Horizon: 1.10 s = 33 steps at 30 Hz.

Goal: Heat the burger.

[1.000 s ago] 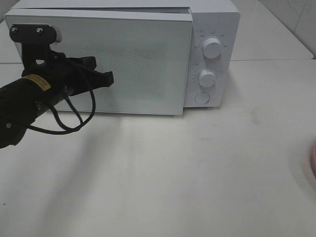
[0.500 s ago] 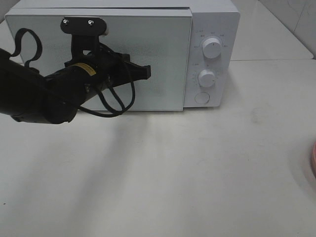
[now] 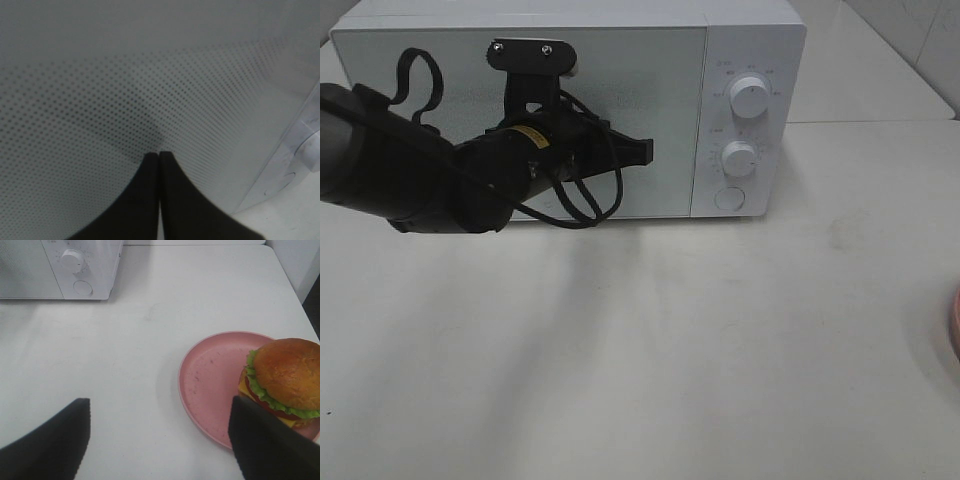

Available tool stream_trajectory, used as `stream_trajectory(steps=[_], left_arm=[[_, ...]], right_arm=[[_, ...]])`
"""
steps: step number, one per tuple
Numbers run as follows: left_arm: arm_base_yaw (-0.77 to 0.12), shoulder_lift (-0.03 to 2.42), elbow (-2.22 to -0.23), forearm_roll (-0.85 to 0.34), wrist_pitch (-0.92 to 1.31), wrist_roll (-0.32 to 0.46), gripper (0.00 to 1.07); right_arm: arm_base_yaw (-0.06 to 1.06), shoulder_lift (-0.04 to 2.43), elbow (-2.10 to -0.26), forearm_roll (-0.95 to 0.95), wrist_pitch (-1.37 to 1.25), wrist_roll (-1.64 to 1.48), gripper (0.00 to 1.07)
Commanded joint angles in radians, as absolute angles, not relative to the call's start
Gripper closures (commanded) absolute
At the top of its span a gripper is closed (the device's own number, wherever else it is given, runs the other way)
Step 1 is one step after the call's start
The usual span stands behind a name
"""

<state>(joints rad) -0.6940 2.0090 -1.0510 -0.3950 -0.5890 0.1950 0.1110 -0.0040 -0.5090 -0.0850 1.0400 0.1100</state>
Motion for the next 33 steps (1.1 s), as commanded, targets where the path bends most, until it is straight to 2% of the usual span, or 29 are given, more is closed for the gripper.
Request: stream_trajectory(steps=[1, 6, 12, 13, 14, 15, 16, 17, 18, 20, 25, 29, 33], left_arm=[[-0.693, 1.983, -1.052, -0.429, -0.66, 0.197, 1.07], [-0.737, 1.901, -0.961, -0.429, -0.6, 0.197, 1.07], [-0.745, 1.852, -0.924, -0.429, -0.468, 0.197, 1.05], [-0.745, 1.834, -0.921, -0.43, -0.362, 0.197, 0.95], [-0.745, 1.823, -0.921, -0.43, -0.257, 0.197, 0.77], [-0.745, 1.823, -0.921, -0.43, -0.257, 0.197, 0.77], [-0.744, 1.819, -0.921, -0.43, -0.2, 0.197, 0.62], [-0.744, 1.813, -0.921, -0.429, -0.097, 0.196, 0.29], [-0.744, 1.813, -0.921, -0.429, -0.097, 0.196, 0.29], [-0.742, 1.808, -0.922, -0.421, 0.021, 0.197, 0.06], [-0.742, 1.783, -0.922, -0.372, 0.152, 0.197, 0.08], [-0.739, 1.706, -0.922, -0.278, 0.352, 0.194, 0.08], [-0.724, 1.645, -0.922, -0.276, 0.458, 0.193, 0.08]], right_arm=[[0.107, -0.031, -0.507, -0.091, 1.039, 0.099, 0.32], [0.107, -0.031, -0.507, -0.091, 1.039, 0.099, 0.32], [0.107, -0.031, -0.507, -0.091, 1.039, 0.099, 0.32], [0.107, -0.031, -0.507, -0.091, 1.039, 0.099, 0.32], [0.107, -0.031, -0.507, -0.091, 1.039, 0.099, 0.32], [0.107, -0.031, -0.507, -0.091, 1.039, 0.099, 0.32], [0.107, -0.031, -0.507, -0.091, 1.039, 0.099, 0.32], [0.107, -0.031, -0.507, -0.091, 1.039, 0.099, 0.32], [0.107, -0.031, -0.507, -0.091, 1.039, 0.099, 0.32], [0.107, -0.031, -0.507, -0.091, 1.039, 0.099, 0.32], [0.107, -0.031, -0.507, -0.091, 1.039, 0.099, 0.32], [0.107, -0.031, -0.507, -0.091, 1.039, 0.099, 0.32], [0.107, -0.031, -0.507, -0.091, 1.039, 0.099, 0.32]])
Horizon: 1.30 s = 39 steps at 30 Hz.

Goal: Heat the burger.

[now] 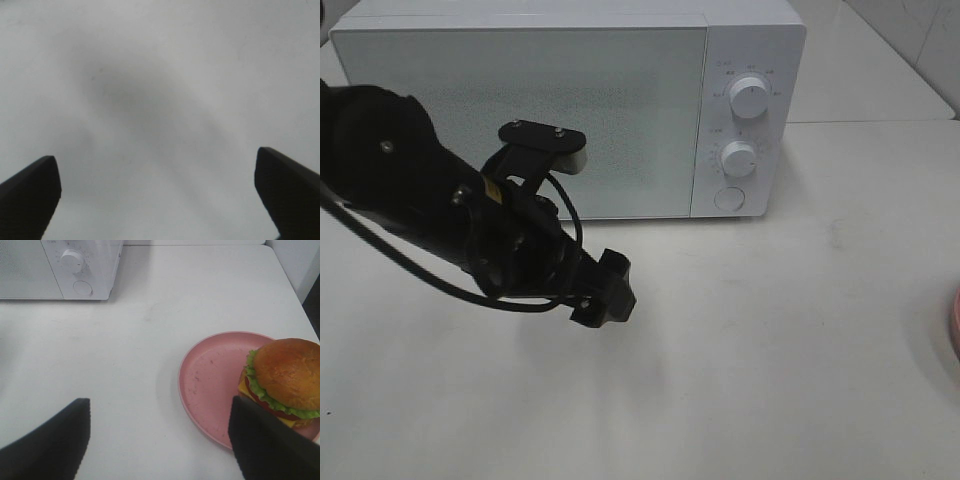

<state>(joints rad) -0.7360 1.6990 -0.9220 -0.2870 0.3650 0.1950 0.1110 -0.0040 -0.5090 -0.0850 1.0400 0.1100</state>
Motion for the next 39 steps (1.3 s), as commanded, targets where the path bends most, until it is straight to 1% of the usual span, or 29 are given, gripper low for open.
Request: stream_trajectory(steps=[1, 2, 3, 4, 5, 6, 7, 8, 9, 10, 11, 12, 13, 14, 15, 16, 17, 18, 19, 20, 21, 22, 23, 25, 26, 27, 30, 39], left_arm=[[-0.701, 1.603, -0.922, -0.288, 0.521, 0.188, 0.08], [-0.68, 1.584, -0.922, -0.291, 0.548, 0.172, 0.08], [-0.68, 1.584, -0.922, -0.291, 0.548, 0.172, 0.08], [-0.634, 1.554, -0.922, -0.29, 0.601, 0.143, 0.08], [-0.605, 1.539, -0.922, -0.29, 0.634, 0.132, 0.08], [-0.605, 1.539, -0.922, -0.29, 0.634, 0.132, 0.08], [-0.573, 1.526, -0.922, -0.29, 0.659, 0.129, 0.08], [-0.516, 1.495, -0.922, -0.29, 0.73, 0.129, 0.08], [-0.516, 1.495, -0.922, -0.29, 0.73, 0.129, 0.08], [-0.451, 1.466, -0.922, -0.288, 0.801, 0.129, 0.08], [-0.451, 1.466, -0.922, -0.288, 0.801, 0.129, 0.08], [-0.424, 1.455, -0.922, -0.283, 0.83, 0.129, 0.08], [-0.359, 1.428, -0.922, -0.274, 0.888, 0.128, 0.08], [-0.359, 1.428, -0.922, -0.274, 0.888, 0.128, 0.08], [-0.295, 1.399, -0.922, -0.271, 0.95, 0.128, 0.08], [-0.271, 1.387, -0.922, -0.268, 0.979, 0.128, 0.08], [-0.271, 1.387, -0.922, -0.268, 0.979, 0.128, 0.08], [-0.221, 1.355, -0.922, -0.255, 1.028, 0.128, 0.08], [-0.221, 1.355, -0.922, -0.255, 1.028, 0.128, 0.08], [-0.195, 1.338, -0.922, -0.245, 1.054, 0.128, 0.08], [-0.149, 1.307, -0.922, -0.217, 1.095, 0.123, 0.08], [-0.128, 1.289, -0.922, -0.201, 1.115, 0.117, 0.08], [-0.128, 1.289, -0.922, -0.201, 1.115, 0.117, 0.08], [-0.081, 1.234, -0.922, -0.157, 1.164, 0.085, 0.09], [-0.081, 1.234, -0.922, -0.157, 1.164, 0.085, 0.09], [-0.057, 1.191, -0.922, -0.129, 1.191, 0.066, 0.09], [-0.032, 1.125, -0.922, -0.091, 1.214, 0.038, 0.09], [-0.026, 0.921, -0.922, -0.077, 1.214, 0.036, 0.09]], right_arm=[[0.107, -0.031, -0.507, -0.091, 1.039, 0.099, 0.32], [0.107, -0.031, -0.507, -0.091, 1.039, 0.099, 0.32], [0.107, -0.031, -0.507, -0.091, 1.039, 0.099, 0.32], [0.107, -0.031, -0.507, -0.091, 1.039, 0.099, 0.32], [0.107, -0.031, -0.507, -0.091, 1.039, 0.099, 0.32], [0.107, -0.031, -0.507, -0.091, 1.039, 0.099, 0.32], [0.107, -0.031, -0.507, -0.091, 1.039, 0.099, 0.32], [0.107, -0.031, -0.507, -0.091, 1.039, 0.099, 0.32], [0.107, -0.031, -0.507, -0.091, 1.039, 0.099, 0.32], [0.107, -0.031, -0.507, -0.091, 1.039, 0.099, 0.32], [0.107, -0.031, -0.507, -0.091, 1.039, 0.099, 0.32], [0.107, -0.031, -0.507, -0.091, 1.039, 0.099, 0.32], [0.107, -0.031, -0.507, -0.091, 1.039, 0.099, 0.32], [0.107, -0.031, -0.507, -0.091, 1.039, 0.099, 0.32], [0.107, -0.031, -0.507, -0.091, 1.039, 0.099, 0.32], [0.107, -0.031, -0.507, -0.091, 1.039, 0.099, 0.32], [0.107, -0.031, -0.507, -0.091, 1.039, 0.099, 0.32], [0.107, -0.031, -0.507, -0.091, 1.039, 0.099, 0.32], [0.107, -0.031, -0.507, -0.091, 1.039, 0.099, 0.32], [0.107, -0.031, -0.507, -0.091, 1.039, 0.099, 0.32], [0.107, -0.031, -0.507, -0.091, 1.039, 0.099, 0.32], [0.107, -0.031, -0.507, -0.091, 1.039, 0.099, 0.32], [0.107, -0.031, -0.507, -0.091, 1.039, 0.099, 0.32], [0.107, -0.031, -0.507, -0.091, 1.039, 0.099, 0.32], [0.107, -0.031, -0.507, -0.091, 1.039, 0.099, 0.32], [0.107, -0.031, -0.507, -0.091, 1.039, 0.099, 0.32], [0.107, -0.031, -0.507, -0.091, 1.039, 0.099, 0.32], [0.107, -0.031, -0.507, -0.091, 1.039, 0.099, 0.32]])
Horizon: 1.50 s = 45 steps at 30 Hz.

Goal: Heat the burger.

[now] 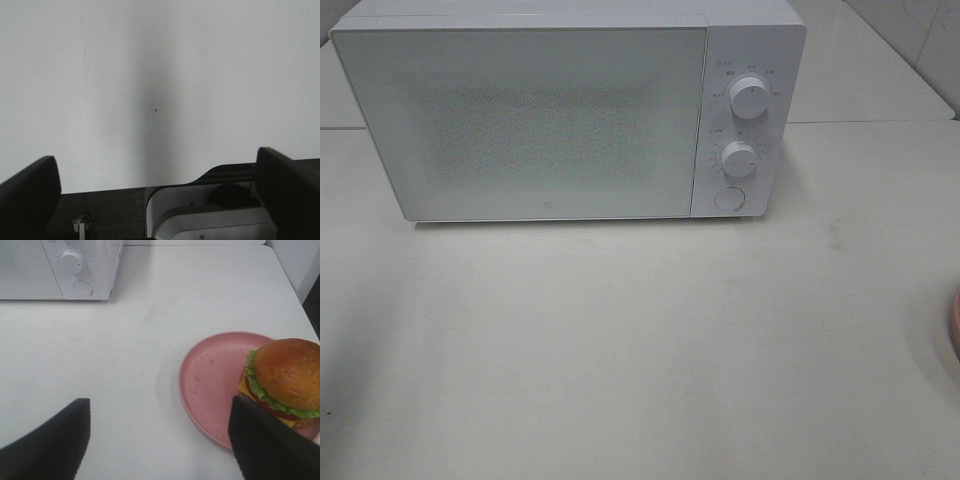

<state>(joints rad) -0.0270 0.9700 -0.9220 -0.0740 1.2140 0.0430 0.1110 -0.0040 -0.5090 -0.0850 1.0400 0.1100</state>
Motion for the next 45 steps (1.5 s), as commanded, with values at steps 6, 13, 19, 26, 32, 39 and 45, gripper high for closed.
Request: stream_trajectory(steps=[6, 13, 19, 26, 32, 39, 45], left_arm=[[-0.026, 0.82, -0.912, -0.063, 1.212, 0.036, 0.09], [-0.026, 0.714, -0.74, -0.06, 1.142, 0.036, 0.09], [-0.026, 0.693, -0.595, -0.061, 1.069, 0.036, 0.09], [-0.026, 0.693, -0.514, -0.088, 1.019, 0.027, 0.09], [-0.026, 0.693, -0.497, -0.089, 1.037, -0.009, 0.09], [-0.026, 0.663, -0.497, -0.098, 1.035, -0.008, 0.09], [-0.026, 0.508, -0.497, -0.097, 1.035, -0.006, 0.09]], right_arm=[[0.107, -0.031, -0.507, -0.091, 1.039, 0.099, 0.32], [0.107, -0.031, -0.507, -0.091, 1.039, 0.099, 0.32], [0.107, -0.031, -0.507, -0.091, 1.039, 0.099, 0.32], [0.107, -0.031, -0.507, -0.091, 1.039, 0.099, 0.32], [0.107, -0.031, -0.507, -0.091, 1.039, 0.099, 0.32], [0.107, -0.031, -0.507, -0.091, 1.039, 0.099, 0.32], [0.107, -0.031, -0.507, -0.091, 1.039, 0.099, 0.32]])
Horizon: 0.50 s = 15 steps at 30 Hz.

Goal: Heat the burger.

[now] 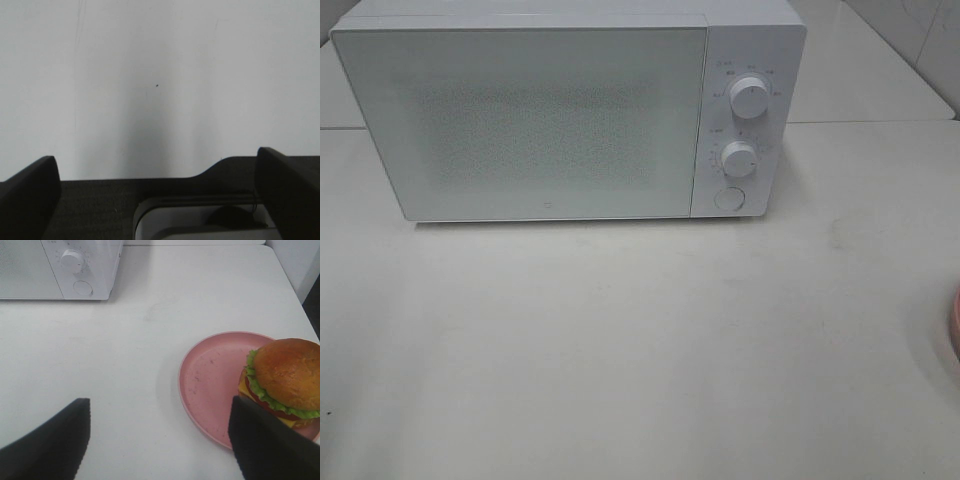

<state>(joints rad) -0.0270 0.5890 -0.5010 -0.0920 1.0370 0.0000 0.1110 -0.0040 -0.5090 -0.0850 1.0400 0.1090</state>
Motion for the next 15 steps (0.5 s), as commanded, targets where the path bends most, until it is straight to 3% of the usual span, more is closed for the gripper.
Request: stream_trajectory(steps=[1, 15], left_arm=[[-0.026, 0.508, -0.497, -0.097, 1.035, -0.006, 0.09], [-0.018, -0.038, -0.497, -0.095, 1.033, -0.006, 0.09]], right_arm=[[0.107, -0.031, -0.507, -0.091, 1.039, 0.099, 0.32], [0.107, -0.031, -0.507, -0.091, 1.039, 0.099, 0.32]])
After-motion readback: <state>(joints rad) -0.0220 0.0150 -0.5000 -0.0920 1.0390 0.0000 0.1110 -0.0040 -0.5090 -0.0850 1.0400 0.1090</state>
